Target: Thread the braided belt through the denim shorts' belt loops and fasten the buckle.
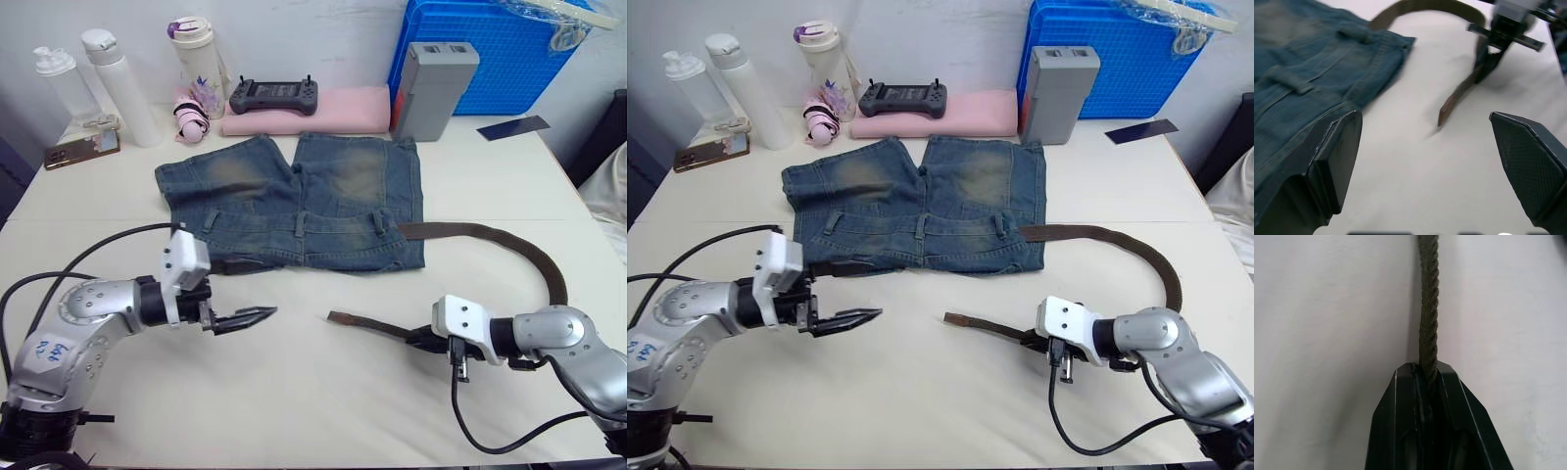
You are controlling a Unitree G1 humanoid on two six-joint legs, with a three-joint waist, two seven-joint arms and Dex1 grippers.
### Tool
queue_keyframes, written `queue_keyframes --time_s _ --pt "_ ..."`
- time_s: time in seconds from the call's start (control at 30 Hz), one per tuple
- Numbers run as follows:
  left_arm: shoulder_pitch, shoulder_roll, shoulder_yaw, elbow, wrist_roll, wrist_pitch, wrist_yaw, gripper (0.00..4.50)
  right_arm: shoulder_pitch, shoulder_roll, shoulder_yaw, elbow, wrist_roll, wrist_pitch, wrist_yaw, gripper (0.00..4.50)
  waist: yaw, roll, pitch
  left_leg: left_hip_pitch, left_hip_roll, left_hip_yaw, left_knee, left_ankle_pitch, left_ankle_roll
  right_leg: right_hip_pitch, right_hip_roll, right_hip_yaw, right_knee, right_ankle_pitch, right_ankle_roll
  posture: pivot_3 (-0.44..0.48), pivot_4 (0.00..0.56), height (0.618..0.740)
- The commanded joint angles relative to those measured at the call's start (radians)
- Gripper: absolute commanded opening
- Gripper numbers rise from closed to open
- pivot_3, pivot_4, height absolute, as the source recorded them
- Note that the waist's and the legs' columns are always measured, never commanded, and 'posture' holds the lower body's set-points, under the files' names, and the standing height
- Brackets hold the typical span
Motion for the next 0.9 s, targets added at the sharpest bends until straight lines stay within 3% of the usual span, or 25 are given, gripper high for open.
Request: queue_keyframes --time_s 0.03,0.37,0.47,0.73,0.9 --pt "-0.048 -0.023 -0.080 0.001 0.035 -0.072 -0.071 4.50 -0.063 -0.015 -0.027 -0.106 0.057 0.038 0.037 0.03 0.000 0.000 0.000 0.000 0.000 0.000 0.000 0.000 0.000 0.000 0.000 0.000 0.000 0.000 0.000 0.000 0.150 0.739" --pt "-0.201 -0.128 -0.236 0.174 0.147 -0.175 -0.150 4.50 -0.183 -0.010 0.001 -0.202 0.079 0.144 0.045 0.03 0.007 0.000 0.000 -0.004 0.000 -0.001 0.001 0.000 0.001 -0.002 0.001 -0.002 0.001 0.000 0.001 0.000 0.150 0.739" --pt "-0.210 -0.146 -0.244 0.201 0.166 -0.189 -0.155 3.70 -0.188 -0.011 -0.003 -0.210 0.083 0.157 0.044 0.00 0.005 0.000 0.000 -0.006 0.000 -0.001 0.001 0.000 0.001 -0.003 0.001 -0.002 0.000 0.000 0.001 0.000 0.150 0.739" --pt "-0.205 -0.157 -0.227 0.209 0.159 -0.175 -0.151 0.04 -0.188 -0.007 -0.004 -0.217 0.079 0.167 0.040 0.00 0.004 0.000 0.000 -0.011 0.000 -0.003 0.003 0.000 0.001 -0.006 0.001 -0.003 0.001 0.001 0.001 0.000 0.150 0.739" --pt "-0.196 -0.158 -0.216 0.222 0.160 -0.156 -0.129 0.04 -0.190 -0.001 -0.014 -0.221 0.090 0.177 0.030 0.00 0.004 0.000 0.000 -0.011 0.000 -0.003 0.003 0.000 0.001 -0.006 0.001 -0.004 0.001 0.001 0.001 0.000 0.150 0.739"
